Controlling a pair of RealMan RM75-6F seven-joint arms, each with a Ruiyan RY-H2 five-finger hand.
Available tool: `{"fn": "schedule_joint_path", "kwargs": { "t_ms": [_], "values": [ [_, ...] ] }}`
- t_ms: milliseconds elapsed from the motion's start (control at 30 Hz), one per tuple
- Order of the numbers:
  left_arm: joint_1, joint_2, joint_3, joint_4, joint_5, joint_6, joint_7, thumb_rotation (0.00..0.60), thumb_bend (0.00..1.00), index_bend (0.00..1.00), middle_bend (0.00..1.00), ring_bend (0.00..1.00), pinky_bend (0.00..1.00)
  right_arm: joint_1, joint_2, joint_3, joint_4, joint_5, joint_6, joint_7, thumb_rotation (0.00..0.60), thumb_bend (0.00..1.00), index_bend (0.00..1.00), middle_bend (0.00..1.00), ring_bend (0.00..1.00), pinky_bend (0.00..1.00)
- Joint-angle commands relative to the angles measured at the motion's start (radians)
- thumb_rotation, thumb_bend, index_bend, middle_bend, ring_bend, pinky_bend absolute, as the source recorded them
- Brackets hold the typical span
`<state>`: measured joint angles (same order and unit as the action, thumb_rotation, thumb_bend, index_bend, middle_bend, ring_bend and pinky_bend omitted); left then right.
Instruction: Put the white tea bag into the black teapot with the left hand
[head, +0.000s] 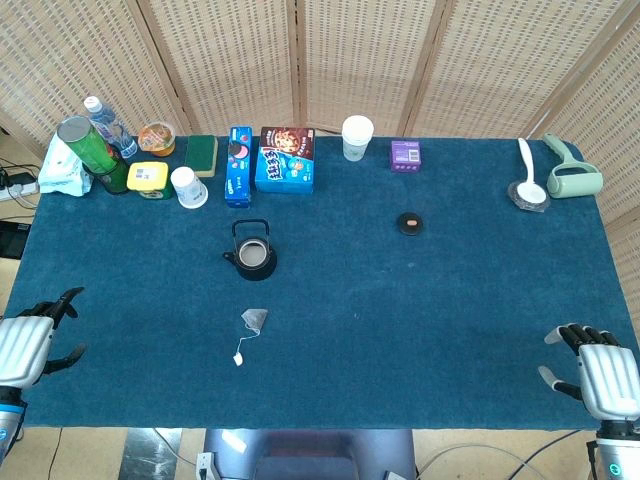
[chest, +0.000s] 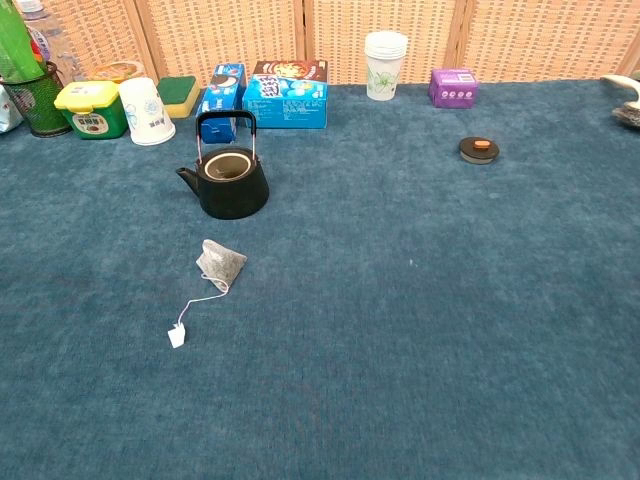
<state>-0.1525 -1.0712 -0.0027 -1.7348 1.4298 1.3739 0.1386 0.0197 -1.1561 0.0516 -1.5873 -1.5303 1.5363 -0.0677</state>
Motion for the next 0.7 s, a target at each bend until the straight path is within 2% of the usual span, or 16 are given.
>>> {"fn": "schedule_joint_path", "kwargs": {
  "t_ms": [33,267,433,500,567,633,700],
  "values": [
    [-0.004,-0.002,-0.002,-0.001,-0.001,-0.006,0.004,0.6,0.29,0.13,0.39,0.32,0.42,0.0,0.0,0.0,0.001,0.002,-0.001,0.0,0.6,0.22,0.45,0.43,0.42,0.39],
    [-0.033,0.001,-0.004,-0.011,0.041,-0.031,0.009,0.6,0.29,0.13,0.39,0.32,0.42,-0.011,0.005,-0.003,-0.002,-0.002,0.017,0.005,0.6,0.22,0.45,0.43,0.42,0.39],
    [-0.094,0.004,0.007,-0.023,0.13,-0.095,0.001,0.6,0.29,0.13,0.41,0.4,0.43,-0.019,0.002,-0.007,0.0,-0.007,0.029,0.015,0.6,0.22,0.45,0.43,0.43,0.39],
    [-0.118,0.005,0.011,-0.03,0.159,-0.122,0.003,0.6,0.29,0.13,0.47,0.46,0.48,-0.022,0.0,-0.01,0.002,-0.012,0.033,0.016,0.6,0.22,0.45,0.43,0.44,0.39],
    [-0.139,0.006,0.015,-0.039,0.183,-0.146,0.006,0.6,0.29,0.13,0.56,0.57,0.55,-0.026,0.001,-0.013,0.004,-0.014,0.037,0.017,0.6,0.22,0.45,0.43,0.44,0.39],
    [-0.163,0.003,0.018,-0.048,0.209,-0.172,0.007,0.6,0.29,0.14,0.69,0.72,0.66,-0.032,0.003,-0.015,0.006,-0.012,0.041,0.019,0.6,0.22,0.45,0.43,0.46,0.39],
    [-0.197,-0.007,0.022,-0.05,0.239,-0.213,0.011,0.6,0.29,0.19,0.82,0.83,0.78,-0.037,0.005,-0.015,0.007,-0.008,0.046,0.022,0.6,0.22,0.45,0.44,0.49,0.4]
  ]
}}
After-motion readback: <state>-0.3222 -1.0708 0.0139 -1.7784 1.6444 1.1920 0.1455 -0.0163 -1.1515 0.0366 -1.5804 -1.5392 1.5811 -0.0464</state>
